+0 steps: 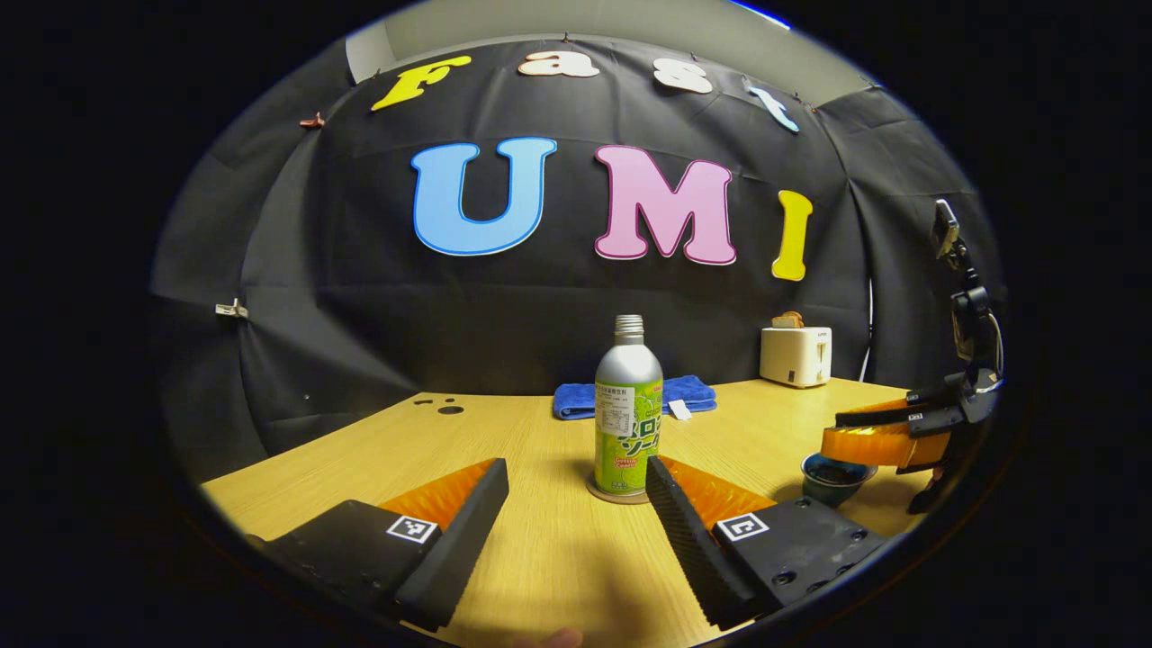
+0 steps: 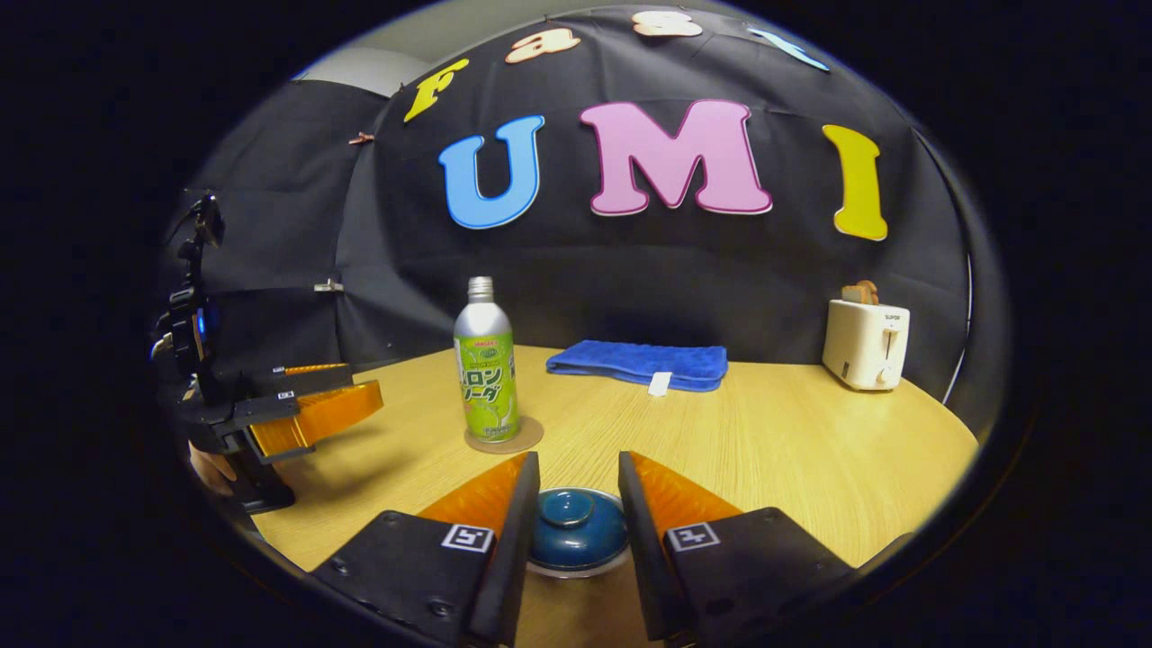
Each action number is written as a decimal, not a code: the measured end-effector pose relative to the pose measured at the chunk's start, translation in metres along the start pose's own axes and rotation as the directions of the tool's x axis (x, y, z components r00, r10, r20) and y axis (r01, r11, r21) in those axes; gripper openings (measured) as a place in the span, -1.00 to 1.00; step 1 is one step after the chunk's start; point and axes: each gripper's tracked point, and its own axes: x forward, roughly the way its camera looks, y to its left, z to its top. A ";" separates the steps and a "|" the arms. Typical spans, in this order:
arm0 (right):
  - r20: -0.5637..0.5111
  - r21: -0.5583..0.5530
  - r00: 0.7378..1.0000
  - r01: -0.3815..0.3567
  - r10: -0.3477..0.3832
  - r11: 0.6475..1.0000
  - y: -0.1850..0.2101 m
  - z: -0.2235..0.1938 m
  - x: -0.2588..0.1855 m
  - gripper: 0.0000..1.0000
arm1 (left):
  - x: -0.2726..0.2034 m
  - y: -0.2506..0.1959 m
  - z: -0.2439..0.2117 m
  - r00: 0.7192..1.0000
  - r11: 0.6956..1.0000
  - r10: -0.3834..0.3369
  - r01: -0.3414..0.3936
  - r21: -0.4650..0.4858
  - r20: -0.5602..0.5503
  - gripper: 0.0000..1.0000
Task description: Open the teacup lid with one hand, grasp the water bottle and pour water into the teacup with the other hand; after pouring, place the water bottle on the coaster and then close the teacup lid.
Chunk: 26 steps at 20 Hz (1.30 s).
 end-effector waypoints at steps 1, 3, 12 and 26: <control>0.021 0.003 1.000 0.008 -0.009 1.000 -0.002 0.002 -0.003 0.24 | -0.002 -0.001 0.001 1.000 1.000 0.011 -0.011 0.000 0.000 0.94; 0.065 -0.002 0.997 0.041 -0.041 0.999 -0.010 0.009 -0.012 0.48 | -0.005 -0.010 0.002 1.000 1.000 0.022 -0.022 0.000 0.000 0.94; 0.112 0.005 0.953 0.284 -0.283 0.959 -0.068 0.013 -0.038 0.96 | -0.006 -0.032 0.002 0.997 0.997 0.076 -0.076 -0.001 -0.001 0.94; 0.112 0.006 0.953 0.282 -0.281 0.959 -0.064 0.013 -0.042 0.99 | -0.005 -0.035 0.003 0.996 0.996 0.093 -0.093 -0.001 0.000 0.94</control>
